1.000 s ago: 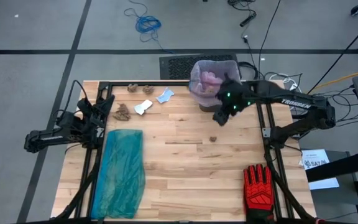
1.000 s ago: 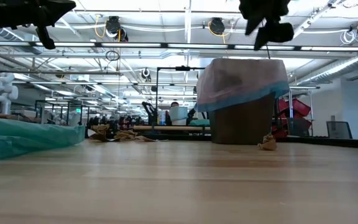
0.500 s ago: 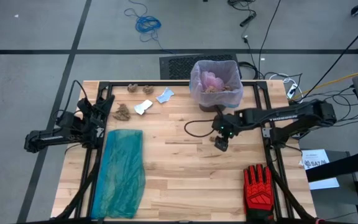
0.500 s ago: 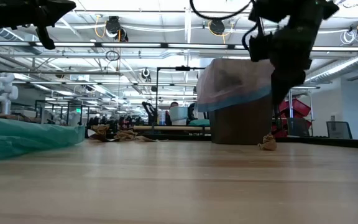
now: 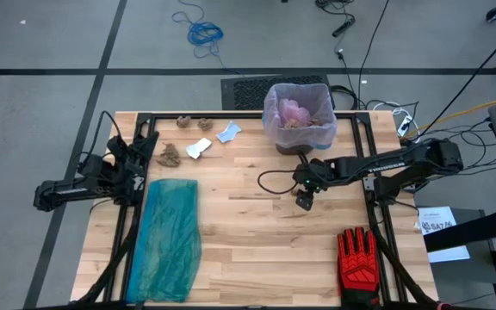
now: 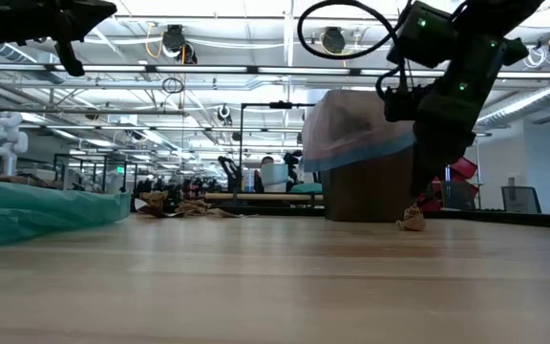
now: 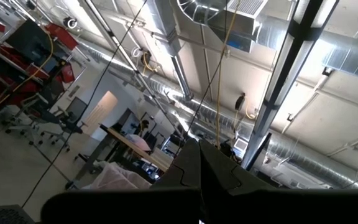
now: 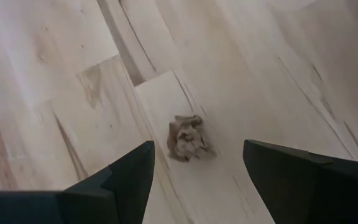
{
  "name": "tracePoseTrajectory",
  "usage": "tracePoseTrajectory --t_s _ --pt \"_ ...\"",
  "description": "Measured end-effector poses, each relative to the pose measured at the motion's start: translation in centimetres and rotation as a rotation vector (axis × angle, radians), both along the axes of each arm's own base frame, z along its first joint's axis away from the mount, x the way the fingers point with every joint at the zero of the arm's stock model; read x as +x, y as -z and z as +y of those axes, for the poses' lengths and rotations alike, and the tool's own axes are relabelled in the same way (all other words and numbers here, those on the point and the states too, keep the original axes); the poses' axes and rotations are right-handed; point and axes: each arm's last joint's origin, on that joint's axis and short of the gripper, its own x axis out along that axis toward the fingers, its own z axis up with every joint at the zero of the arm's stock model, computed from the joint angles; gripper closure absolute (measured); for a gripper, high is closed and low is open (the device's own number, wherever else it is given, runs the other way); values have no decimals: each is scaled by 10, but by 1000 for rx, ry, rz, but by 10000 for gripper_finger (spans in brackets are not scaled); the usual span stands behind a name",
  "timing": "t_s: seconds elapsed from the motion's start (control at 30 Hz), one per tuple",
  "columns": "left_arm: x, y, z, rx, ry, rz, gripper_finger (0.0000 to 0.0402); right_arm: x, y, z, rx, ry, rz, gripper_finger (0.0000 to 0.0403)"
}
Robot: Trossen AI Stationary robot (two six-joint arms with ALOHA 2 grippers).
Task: Place trash/remove bag and relplace
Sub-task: Put the brown napkin into the trash bin
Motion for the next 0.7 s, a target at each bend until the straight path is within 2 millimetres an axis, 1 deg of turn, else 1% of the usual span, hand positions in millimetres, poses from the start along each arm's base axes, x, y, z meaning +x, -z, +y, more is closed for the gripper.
tracePoseTrajectory --t_s 0.13,0.27,0.37,0.43,0.47,0.57,0.6,0.63,0.7 --pt "1 1 0 -2 0 17 402 9 14 0 -5 -34 21 165" --pt "1 1 0 -3 0 18 402 15 32 0 11 -9 77 166" --pt "1 1 0 -3 0 18 402 17 39 -1 20 34 99 184" --pt "1 1 0 -4 1 14 402 18 39 0 21 50 99 217" --pt "1 1 0 -4 1 14 402 18 39 0 17 53 99 240" --pt "1 1 0 -17 10 6 402 24 32 2 36 30 79 327" --pt "1 1 0 -20 12 6 402 28 28 2 38 18 65 359" --pt "1 1 0 -21 12 6 402 32 23 2 43 2 49 380" --pt "1 1 0 -21 12 6 402 43 8 2 39 -21 5 389"
